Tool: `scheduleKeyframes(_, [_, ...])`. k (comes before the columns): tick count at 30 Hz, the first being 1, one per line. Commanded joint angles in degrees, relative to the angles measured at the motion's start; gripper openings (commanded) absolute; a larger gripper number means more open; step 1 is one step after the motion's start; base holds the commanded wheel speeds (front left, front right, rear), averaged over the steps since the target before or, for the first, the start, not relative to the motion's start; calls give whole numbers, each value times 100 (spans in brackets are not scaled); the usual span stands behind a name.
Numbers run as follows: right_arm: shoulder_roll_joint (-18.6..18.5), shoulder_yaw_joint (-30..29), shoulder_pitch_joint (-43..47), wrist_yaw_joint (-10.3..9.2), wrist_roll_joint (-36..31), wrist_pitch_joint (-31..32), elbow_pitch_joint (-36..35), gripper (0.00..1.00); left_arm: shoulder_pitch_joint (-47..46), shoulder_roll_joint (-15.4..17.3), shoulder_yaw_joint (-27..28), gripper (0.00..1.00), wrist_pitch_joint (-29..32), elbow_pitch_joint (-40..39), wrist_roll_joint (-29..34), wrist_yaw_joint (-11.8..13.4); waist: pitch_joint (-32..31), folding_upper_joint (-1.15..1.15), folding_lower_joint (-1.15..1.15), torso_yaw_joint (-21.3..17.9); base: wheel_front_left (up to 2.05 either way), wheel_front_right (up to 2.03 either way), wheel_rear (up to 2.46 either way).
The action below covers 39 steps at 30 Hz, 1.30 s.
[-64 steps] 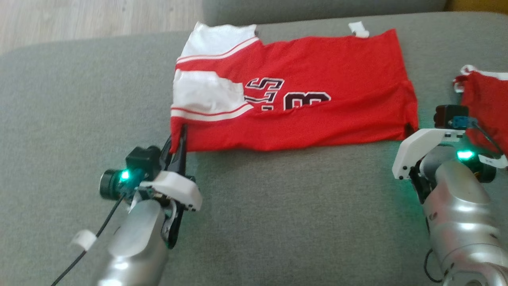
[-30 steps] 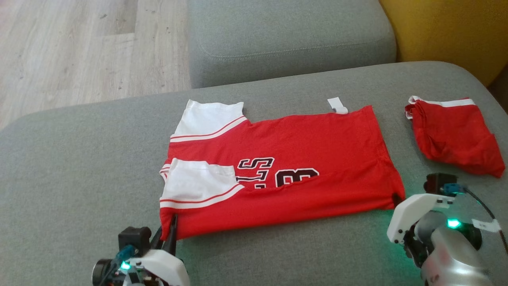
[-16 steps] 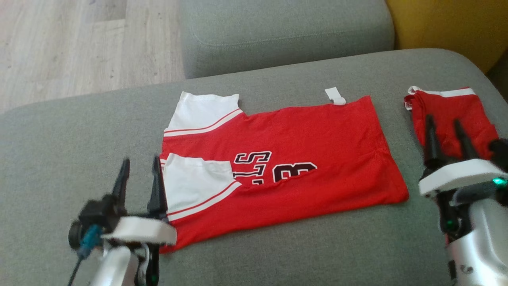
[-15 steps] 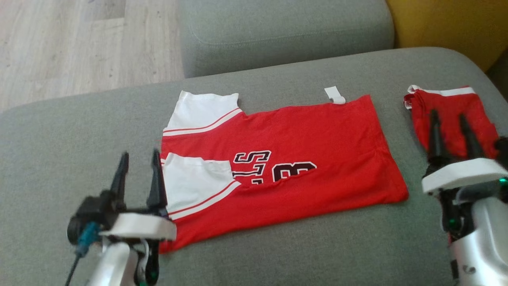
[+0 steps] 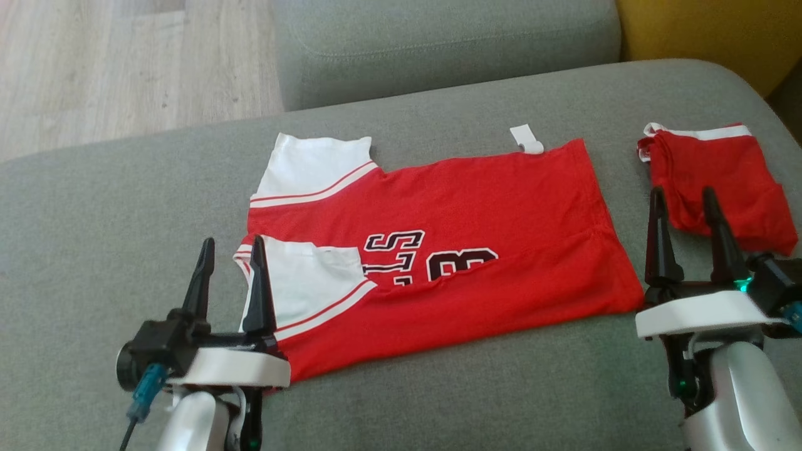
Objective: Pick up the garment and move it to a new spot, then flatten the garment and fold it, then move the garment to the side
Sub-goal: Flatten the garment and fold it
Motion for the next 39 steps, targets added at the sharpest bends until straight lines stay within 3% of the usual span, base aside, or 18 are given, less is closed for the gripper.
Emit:
scheduleKeyframes(1, [18, 107, -150, 20, -48, -90, -162, 100, -201, 15, 239, 100, -45, -104, 136, -41, 50, 0, 0, -5, 0, 0, 0])
scheduleKeyframes(5, [59, 130, -250, 20, -84, -129, -150, 100, -430, 40, 279, 100, -45, 88, 315, -169, 217, 0, 0, -42, 0, 0, 0])
scheduleKeyframes(9, [77, 155, -504, 20, -112, -116, -175, 100, -1101, 292, 170, 100, 42, 526, 501, -329, 561, 0, 0, -146, 0, 0, 0])
scheduleKeyframes(13, [84, 187, -900, 20, -130, -31, -240, 100, -2269, 626, 0, 100, 799, 1205, 523, -537, 1042, 0, 0, -294, 0, 0, 0])
scheduleKeyframes(15, [85, 203, -1138, 20, -134, 10, -280, 100, -2920, 676, 40, 100, 1295, 1669, 114, -637, 1306, 0, 0, -400, 0, 0, 0])
scheduleKeyframes(23, [93, 228, -1986, 20, -70, -9, -216, 100, -4818, 1650, -1232, 100, 2928, 2998, -682, -690, 2091, 0, 0, -876, 0, 0, 0])
scheduleKeyframes(30, [97, 339, -2318, 20, 25, -97, -85, 100, -5502, 2153, -1989, 100, 3219, 3642, -1056, -691, 2385, 0, 0, -1111, 0, 0, 0])
scheduleKeyframes(39, [99, 385, -2354, 20, 121, -169, -149, 100, -5838, 2223, -2386, 100, 3444, 4192, -1451, -691, 2552, 0, 0, -1255, 0, 0, 0])
